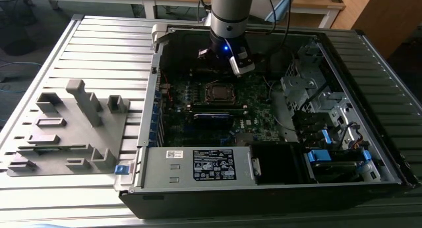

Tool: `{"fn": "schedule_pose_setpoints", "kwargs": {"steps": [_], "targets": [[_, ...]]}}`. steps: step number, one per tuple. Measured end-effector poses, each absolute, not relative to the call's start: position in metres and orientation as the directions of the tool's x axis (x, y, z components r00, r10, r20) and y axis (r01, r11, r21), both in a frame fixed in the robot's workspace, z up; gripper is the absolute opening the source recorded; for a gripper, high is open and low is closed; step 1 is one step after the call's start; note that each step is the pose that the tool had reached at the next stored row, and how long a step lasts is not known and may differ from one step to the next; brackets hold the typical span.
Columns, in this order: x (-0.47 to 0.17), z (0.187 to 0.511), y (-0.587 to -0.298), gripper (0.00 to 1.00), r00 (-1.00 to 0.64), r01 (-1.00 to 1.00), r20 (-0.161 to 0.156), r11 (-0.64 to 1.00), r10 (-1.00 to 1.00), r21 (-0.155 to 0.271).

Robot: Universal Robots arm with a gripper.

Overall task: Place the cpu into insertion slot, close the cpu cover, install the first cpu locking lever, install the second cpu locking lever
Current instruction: 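Install the first cpu locking lever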

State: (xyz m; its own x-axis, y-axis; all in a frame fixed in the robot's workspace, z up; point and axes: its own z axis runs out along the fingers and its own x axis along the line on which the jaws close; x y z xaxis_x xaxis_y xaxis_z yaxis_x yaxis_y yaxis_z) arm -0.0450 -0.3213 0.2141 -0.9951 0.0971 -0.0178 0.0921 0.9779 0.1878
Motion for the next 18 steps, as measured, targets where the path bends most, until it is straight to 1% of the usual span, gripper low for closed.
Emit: {"fn": "schedule_pose_setpoints", "kwargs": {"steps": [3, 9, 12, 18], "targets": [[-0.0450, 0.2140, -0.3213, 0.11, -0.995, 0.094, -0.018, 0.978, 0.099, 0.188], [-0.0451, 0.2127, -0.3213, 0.11, -0.980, 0.189, -0.018, 0.964, 0.196, 0.188], [-0.0450, 0.2124, -0.3212, 0.11, -0.979, 0.196, -0.019, 0.963, 0.203, 0.187], [-0.0451, 0.2111, -0.3212, 0.11, -0.977, 0.195, -0.045, 0.962, 0.207, 0.190]]}}
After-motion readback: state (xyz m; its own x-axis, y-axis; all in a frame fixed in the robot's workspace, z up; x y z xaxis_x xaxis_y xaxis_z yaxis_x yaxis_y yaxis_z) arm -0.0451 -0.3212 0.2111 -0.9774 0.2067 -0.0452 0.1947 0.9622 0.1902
